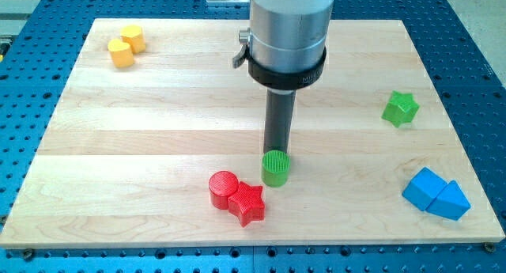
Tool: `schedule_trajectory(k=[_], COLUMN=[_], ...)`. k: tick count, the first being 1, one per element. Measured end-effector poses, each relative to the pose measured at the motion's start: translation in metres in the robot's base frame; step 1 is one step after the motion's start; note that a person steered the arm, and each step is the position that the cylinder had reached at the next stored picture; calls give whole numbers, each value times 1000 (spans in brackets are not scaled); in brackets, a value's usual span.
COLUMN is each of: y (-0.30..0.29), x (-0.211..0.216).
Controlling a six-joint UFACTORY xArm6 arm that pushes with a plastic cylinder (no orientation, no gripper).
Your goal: Move the green circle to the top right of the red star
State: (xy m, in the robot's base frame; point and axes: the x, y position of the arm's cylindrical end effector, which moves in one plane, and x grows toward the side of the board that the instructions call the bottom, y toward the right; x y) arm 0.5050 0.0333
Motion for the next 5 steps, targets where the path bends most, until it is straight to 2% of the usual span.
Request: schedule_trajectory(k=[3, 5], y=[27, 11], x=[21, -36])
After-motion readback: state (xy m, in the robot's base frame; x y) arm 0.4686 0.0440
